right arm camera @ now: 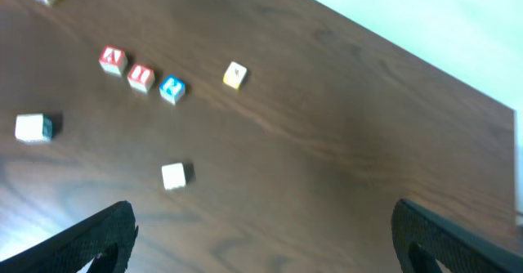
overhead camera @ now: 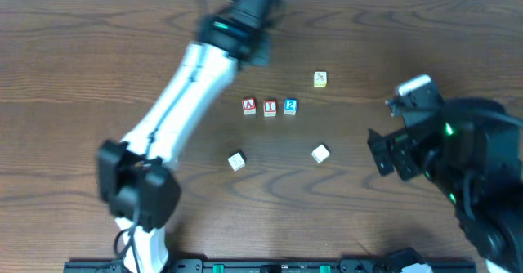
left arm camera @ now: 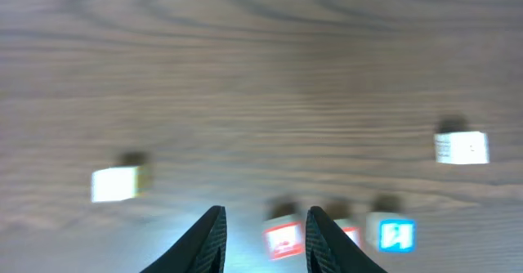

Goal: Spell out Ai2
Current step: 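Bring both grippers to opposite ends of the 'A I 2' row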

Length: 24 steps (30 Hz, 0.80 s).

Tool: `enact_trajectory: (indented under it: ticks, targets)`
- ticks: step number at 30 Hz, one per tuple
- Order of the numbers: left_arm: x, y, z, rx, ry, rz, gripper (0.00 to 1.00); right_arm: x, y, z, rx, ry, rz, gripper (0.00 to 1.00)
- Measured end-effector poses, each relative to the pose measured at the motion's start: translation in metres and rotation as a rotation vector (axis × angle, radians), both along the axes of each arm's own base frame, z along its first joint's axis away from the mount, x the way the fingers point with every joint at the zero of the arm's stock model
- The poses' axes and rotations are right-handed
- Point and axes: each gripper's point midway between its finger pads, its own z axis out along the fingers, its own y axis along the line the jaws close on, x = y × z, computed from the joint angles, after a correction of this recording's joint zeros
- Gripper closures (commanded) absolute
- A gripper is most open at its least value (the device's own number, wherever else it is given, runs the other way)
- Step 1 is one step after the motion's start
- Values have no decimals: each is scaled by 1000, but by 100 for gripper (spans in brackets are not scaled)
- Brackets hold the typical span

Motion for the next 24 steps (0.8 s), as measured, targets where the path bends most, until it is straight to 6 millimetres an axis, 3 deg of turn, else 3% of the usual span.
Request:
enact_trajectory:
  ticks: [2, 4, 13, 14, 17, 19, 20, 22, 24]
  targets:
    - [-5, 30, 16, -14, 6, 35, 68, 15, 1, 7, 44, -35, -12, 1]
    - [-10, 45, 32, -34, -7, 51, 68, 25, -2, 12, 76, -59, -24, 1]
    - [-48, 65, 115, -92, -211, 20, 66, 33, 7, -7, 112, 33, 54, 2]
    - [-54, 69, 117, -115, -241, 20, 66, 31, 8, -6, 112, 27, 66, 10]
    - [-64, 78, 93, -165, -233, 22, 68, 33, 11, -6, 109, -1, 93, 51]
    - [-67, 80, 60, -191, -170, 29, 80, 39, 12, -16, 123, 0, 95, 75]
    - [-70, 79, 39, -197, -118, 32, 90, 43, 14, -27, 136, 19, 99, 83]
    - [-76, 76, 3, -206, -16, 30, 94, 58, 16, -60, 195, 109, 101, 99]
    - [-80, 66, -33, -234, 101, 8, 94, 75, 16, -98, 284, 238, 95, 98]
